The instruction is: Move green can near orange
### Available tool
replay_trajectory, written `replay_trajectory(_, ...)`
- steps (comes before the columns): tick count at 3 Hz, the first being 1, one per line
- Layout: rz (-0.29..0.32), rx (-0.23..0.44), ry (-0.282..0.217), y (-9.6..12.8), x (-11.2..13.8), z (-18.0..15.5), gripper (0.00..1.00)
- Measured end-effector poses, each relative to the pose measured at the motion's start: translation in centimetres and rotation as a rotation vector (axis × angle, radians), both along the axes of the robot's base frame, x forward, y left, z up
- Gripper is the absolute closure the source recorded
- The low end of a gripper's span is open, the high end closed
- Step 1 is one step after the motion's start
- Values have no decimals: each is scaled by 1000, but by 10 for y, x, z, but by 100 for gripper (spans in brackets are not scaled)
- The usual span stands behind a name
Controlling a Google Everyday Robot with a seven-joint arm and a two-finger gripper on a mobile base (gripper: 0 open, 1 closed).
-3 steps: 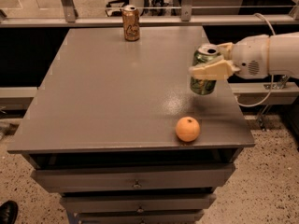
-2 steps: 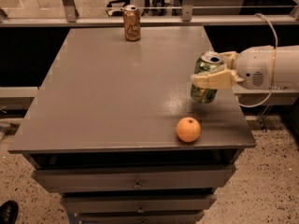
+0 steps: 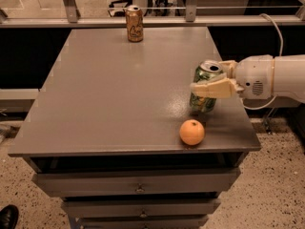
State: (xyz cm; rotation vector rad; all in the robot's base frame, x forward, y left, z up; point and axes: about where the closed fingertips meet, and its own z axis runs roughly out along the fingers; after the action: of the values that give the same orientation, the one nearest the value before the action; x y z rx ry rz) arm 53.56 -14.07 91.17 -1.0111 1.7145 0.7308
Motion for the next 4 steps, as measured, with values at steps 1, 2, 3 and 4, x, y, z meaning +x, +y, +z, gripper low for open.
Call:
replay_trajectory(1,11,15,30,10,-8,-8,43)
replay_trajectory(2,19,24,39,17,-10,-12,20)
replay_trajectory(3,28,30,46,24,-10,-15,0)
replay_trajectory(4,24,26,46,23,-11,-13,0)
